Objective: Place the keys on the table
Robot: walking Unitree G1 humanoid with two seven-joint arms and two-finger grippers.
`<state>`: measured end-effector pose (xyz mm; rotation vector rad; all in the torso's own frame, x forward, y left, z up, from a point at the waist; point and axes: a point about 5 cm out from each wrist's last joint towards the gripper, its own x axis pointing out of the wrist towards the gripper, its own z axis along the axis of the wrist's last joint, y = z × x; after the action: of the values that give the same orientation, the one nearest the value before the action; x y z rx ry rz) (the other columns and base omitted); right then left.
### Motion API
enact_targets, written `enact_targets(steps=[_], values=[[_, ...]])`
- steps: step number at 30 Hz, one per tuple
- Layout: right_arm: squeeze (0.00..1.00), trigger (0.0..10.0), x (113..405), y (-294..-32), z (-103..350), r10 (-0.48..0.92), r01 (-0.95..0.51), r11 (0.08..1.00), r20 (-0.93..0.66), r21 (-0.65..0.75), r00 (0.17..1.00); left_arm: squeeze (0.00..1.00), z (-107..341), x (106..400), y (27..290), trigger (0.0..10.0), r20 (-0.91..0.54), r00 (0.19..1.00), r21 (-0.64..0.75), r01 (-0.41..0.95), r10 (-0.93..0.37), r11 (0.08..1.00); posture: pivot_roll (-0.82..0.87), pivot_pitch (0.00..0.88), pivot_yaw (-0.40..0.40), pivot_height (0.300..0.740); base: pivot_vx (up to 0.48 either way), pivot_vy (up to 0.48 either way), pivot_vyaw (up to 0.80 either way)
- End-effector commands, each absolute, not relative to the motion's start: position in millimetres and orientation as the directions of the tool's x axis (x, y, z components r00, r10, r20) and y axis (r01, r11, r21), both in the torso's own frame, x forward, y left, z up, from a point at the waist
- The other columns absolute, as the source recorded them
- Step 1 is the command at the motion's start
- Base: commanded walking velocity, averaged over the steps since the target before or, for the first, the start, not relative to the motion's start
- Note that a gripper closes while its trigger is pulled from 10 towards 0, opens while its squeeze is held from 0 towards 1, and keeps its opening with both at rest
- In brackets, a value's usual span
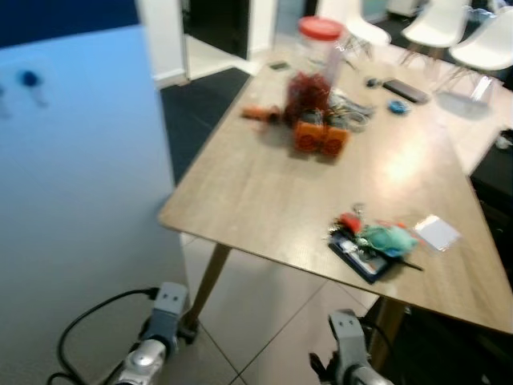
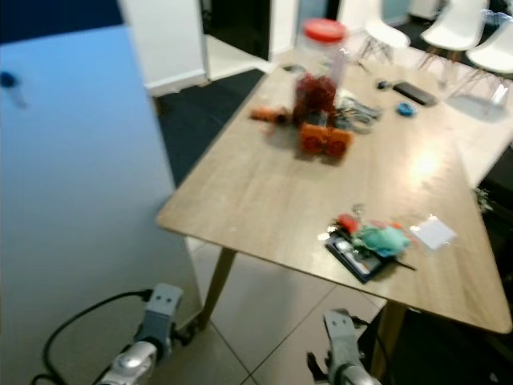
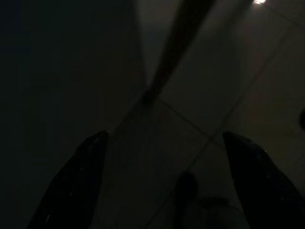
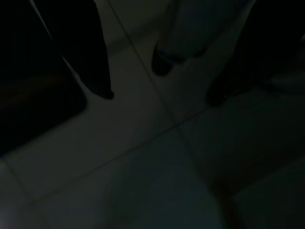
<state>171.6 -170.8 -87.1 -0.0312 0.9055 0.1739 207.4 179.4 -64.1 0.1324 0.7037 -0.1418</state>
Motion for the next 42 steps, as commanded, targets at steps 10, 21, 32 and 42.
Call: enact_targets(steps=[10, 21, 32, 42], values=[[0.00, 10.0, 175.2, -171.2, -85.8, 0.143, -0.182, 0.983, -0.787, 0.039, 0.601, 0.00, -68.6, 200.5, 180.7, 10.0, -0.673, 0.736, 0.065, 0.151, -0.068, 0.986, 0.09, 0.000, -0.077, 0.740, 0.000, 0.000, 0.80], [0.00, 10.0, 175.2, -170.8, -85.9, 0.141, -0.179, 0.983, -0.787, 0.040, 0.601, 0.00, -68.4, 202.3, 180.5, 10.0, -0.681, 0.729, 0.072, 0.159, -0.068, 0.985, 0.09, 0.000, -0.074, 0.740, 0.000, 0.000, 0.80], [0.00, 10.0, 176.0, -171.7, -85.4, 0.139, -0.178, 0.983, -0.785, 0.038, 0.603, 0.00, -67.5, 204.4, 178.1, 10.0, -0.679, 0.730, 0.078, 0.175, -0.076, 0.981, 0.09, 0.000, -0.076, 0.740, 0.000, 0.000, 0.80], [0.00, 10.0, 177.0, -171.7, -84.9, 0.135, -0.168, 0.985, -0.781, 0.039, 0.610, 0.00, -68.0, 203.8, 178.2, 10.0, -0.684, 0.726, 0.079, 0.178, -0.077, 0.981, 0.09, 0.000, -0.074, 0.740, 0.000, 0.000, 0.80]])
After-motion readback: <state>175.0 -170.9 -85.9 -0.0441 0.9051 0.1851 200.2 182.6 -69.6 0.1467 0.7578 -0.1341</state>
